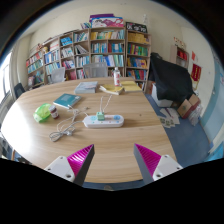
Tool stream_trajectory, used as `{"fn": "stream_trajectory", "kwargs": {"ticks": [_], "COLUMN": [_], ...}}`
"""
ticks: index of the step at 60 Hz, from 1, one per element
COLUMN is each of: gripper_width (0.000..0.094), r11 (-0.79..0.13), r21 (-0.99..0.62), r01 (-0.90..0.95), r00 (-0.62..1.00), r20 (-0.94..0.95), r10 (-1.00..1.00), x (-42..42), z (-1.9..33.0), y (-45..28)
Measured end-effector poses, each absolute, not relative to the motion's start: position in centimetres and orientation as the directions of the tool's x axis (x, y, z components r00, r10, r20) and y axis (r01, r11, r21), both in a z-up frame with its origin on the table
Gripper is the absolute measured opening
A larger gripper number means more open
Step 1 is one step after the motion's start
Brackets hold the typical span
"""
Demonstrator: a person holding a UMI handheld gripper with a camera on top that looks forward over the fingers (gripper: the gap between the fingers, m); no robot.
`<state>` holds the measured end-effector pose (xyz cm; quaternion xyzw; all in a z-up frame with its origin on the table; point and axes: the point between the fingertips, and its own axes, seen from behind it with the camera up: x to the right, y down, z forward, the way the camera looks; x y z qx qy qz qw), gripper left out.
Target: Unplug charger
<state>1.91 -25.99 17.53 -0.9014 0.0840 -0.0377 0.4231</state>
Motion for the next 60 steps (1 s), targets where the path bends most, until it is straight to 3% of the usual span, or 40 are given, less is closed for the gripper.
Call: {"fn": "stream_trajectory", "kwargs": {"ticks": [10, 19, 32, 48, 56, 58, 60], "gripper_width": [0.0834, 0.0833, 0.0830, 0.0811, 0.0663, 0.0575, 0.0410], "r11": [-0.602, -0.578, -0.579, -0.509, -0.486, -0.487, -0.478], "r21": [-0.785, -0.804, -0.808, -0.858, -0.871, -0.871, -0.875], "r01": [-0.146, -0.140, -0.111, -0.063, -0.069, -0.066, -0.076], "r00": [0.981, 0.988, 0.994, 0.995, 0.990, 0.987, 0.991], "r20": [-0.037, -0.073, -0.087, -0.011, 0.001, 0.014, -0.012], "r10": [-0.191, -0.139, -0.068, -0.104, -0.141, -0.159, -0.135], "x": [0.7, -0.1, -2.2, -0.4, 0.6, 1.1, 0.1], "z": [18.6, 17.2, 11.9, 5.3, 3.2, 2.9, 2.9], "y": [-25.6, -21.2, -11.5, -0.3, 2.4, 2.6, 3.0]}}
